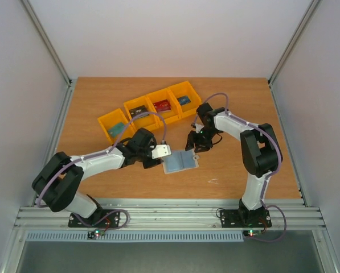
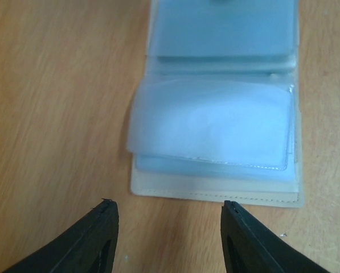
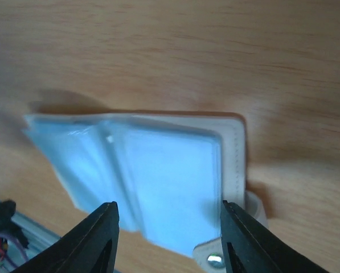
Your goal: Take the credit cards out of the card holder
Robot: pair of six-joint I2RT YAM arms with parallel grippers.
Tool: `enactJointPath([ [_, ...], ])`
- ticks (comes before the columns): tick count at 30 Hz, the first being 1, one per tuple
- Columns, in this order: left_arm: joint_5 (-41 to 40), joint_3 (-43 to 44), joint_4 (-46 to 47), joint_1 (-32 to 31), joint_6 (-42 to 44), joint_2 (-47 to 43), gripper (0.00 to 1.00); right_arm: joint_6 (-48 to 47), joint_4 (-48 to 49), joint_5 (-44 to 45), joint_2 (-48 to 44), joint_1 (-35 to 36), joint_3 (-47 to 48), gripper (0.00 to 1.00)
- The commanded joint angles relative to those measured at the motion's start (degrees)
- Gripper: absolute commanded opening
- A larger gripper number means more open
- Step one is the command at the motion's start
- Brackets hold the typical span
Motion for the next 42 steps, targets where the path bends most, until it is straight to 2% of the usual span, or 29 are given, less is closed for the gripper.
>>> enactJointPath([
  [1,-3.7,0.2,2.1,-3.5,9.4,4.0,0.51,2.6,3.5,4.0,1.1,0.4,-1.5,0.47],
  [6,-9.9,-2.0,11.0,-4.0,17.7,11.4,0.52,4.0,6.0,3.2,1.1,0.7,-5.5,0.43],
  [8,-11.3,0.6,9.8,-4.2,17.7,14.0,0.51,3.8,7.1,1.4,1.8,1.1,-6.4,0.40],
  [14,-10.1,-0.5,10.6,-4.4,22.4,14.8,0.46,2.5,8.4,-3.1,3.3,2.7,-5.8,0.25],
  [17,-9.9,-0.7,10.4,-4.6,23.3,14.7,0.45,3.0,10.5,-6.9,2.2,2.9,-6.3,0.23],
  [29,-9.4,-1.7,11.1,-4.9,24.4,13.7,0.45,6.9,20.5,-23.0,1.6,3.1,-6.9,0.25],
  [38,-8.8,-2.0,13.4,-4.8,24.3,12.9,0.46,7.5,19.7,-23.5,1.6,3.1,-6.8,0.35],
  [42,-8.1,-1.9,13.5,-4.9,25.0,11.5,0.53,6.7,17.4,-21.4,1.4,3.1,-6.2,0.41],
])
